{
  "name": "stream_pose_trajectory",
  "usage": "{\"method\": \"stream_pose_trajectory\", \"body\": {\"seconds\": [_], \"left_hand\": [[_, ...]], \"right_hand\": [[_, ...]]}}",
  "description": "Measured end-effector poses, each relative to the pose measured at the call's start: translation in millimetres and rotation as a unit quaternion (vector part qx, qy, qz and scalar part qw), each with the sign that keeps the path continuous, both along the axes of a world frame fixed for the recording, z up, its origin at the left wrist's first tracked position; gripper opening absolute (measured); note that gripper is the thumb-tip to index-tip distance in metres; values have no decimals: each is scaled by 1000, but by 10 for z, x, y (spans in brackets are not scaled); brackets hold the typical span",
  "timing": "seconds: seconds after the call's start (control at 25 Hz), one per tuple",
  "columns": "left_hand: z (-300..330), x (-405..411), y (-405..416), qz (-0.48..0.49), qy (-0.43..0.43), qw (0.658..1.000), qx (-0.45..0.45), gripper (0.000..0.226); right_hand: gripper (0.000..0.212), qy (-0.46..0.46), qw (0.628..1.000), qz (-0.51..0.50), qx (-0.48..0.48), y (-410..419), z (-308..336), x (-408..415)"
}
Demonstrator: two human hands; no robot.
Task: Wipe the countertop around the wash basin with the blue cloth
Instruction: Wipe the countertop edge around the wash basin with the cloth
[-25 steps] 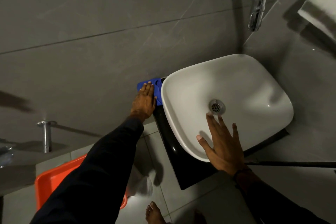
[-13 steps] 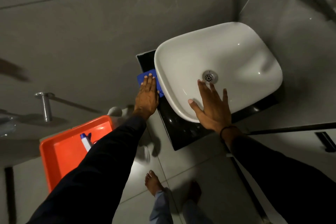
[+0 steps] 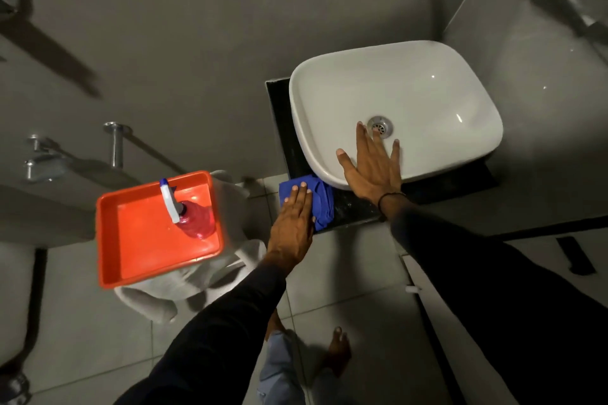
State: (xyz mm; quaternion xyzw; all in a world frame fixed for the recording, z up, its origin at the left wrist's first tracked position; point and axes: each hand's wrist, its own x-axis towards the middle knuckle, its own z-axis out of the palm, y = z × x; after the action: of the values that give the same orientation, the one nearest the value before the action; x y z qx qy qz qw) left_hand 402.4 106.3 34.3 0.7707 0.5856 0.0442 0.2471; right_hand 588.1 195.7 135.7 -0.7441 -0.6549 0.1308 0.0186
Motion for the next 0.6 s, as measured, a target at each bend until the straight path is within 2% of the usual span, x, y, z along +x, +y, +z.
{"method": "stream_pose_trajectory", "body": {"seconds": [0.2,0.32,0.48,0.52,0.6], "left_hand": [[-15,102,-455,-7,34,999,7,67],[16,127,-540,1,33,999,-10,65],[98,83,-493,-19,21,1000,-15,65],[113,62,-487,-26,13,999,-15,65],[134,4,-490,-44,9,999,-16,65]], "right_hand": [[75,-33,997,74,1,-250,-3,44],[75,-8,997,70,8,-409,42,89],[65,65,972,148,170,-1137,-120,66],[60,82,966,166,178,-1326,-220,16],[55,82,971,186,127,-1546,-406,-108]]}}
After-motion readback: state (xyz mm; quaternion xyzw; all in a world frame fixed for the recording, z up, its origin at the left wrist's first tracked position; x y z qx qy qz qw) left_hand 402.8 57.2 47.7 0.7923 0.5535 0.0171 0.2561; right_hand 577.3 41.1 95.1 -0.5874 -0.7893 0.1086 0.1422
